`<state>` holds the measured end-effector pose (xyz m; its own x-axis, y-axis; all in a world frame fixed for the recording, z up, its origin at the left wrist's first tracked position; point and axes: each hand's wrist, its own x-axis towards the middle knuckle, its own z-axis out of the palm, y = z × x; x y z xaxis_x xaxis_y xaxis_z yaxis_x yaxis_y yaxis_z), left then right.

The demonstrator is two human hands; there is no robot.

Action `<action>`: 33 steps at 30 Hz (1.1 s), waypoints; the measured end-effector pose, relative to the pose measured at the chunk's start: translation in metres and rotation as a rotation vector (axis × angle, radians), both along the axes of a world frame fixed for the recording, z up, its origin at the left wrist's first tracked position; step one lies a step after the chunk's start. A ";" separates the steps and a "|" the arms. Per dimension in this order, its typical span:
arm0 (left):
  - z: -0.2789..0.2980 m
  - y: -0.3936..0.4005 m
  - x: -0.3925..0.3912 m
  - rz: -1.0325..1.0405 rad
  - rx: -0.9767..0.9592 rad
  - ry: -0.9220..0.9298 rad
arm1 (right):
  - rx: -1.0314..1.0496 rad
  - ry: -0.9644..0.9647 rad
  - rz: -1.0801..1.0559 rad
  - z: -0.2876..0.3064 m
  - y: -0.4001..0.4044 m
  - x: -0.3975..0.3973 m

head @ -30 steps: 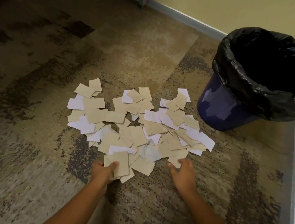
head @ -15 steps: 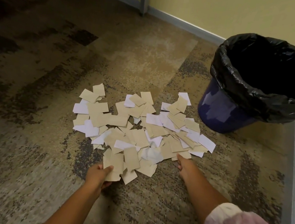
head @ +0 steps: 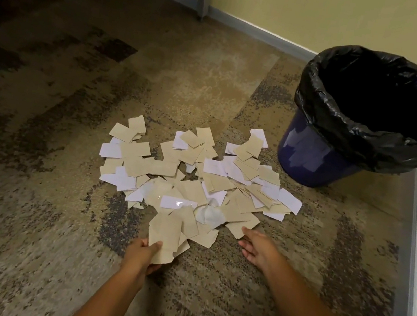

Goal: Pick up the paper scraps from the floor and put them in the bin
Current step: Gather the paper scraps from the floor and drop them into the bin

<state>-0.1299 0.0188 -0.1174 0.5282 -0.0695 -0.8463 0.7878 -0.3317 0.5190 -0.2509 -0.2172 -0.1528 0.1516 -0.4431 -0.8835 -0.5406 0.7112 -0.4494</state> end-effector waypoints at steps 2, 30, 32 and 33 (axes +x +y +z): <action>0.001 -0.003 -0.002 -0.006 -0.007 0.005 | -0.003 -0.013 -0.016 0.004 -0.001 0.011; 0.050 -0.069 -0.022 -0.033 -0.164 -0.045 | -0.589 -0.178 0.409 0.194 -0.075 -0.007; 0.057 -0.077 -0.024 -0.055 -0.192 -0.061 | -0.668 -0.206 0.240 0.228 -0.113 -0.004; 0.061 -0.080 -0.025 -0.065 -0.205 -0.063 | -0.678 -0.235 0.158 0.244 -0.131 -0.002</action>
<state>-0.1552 -0.0616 -0.0561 0.5685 -0.2723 -0.7763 0.7318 -0.2636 0.6284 -0.2533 -0.3483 0.0914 0.4103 -0.8382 -0.3593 -0.4488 0.1574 -0.8797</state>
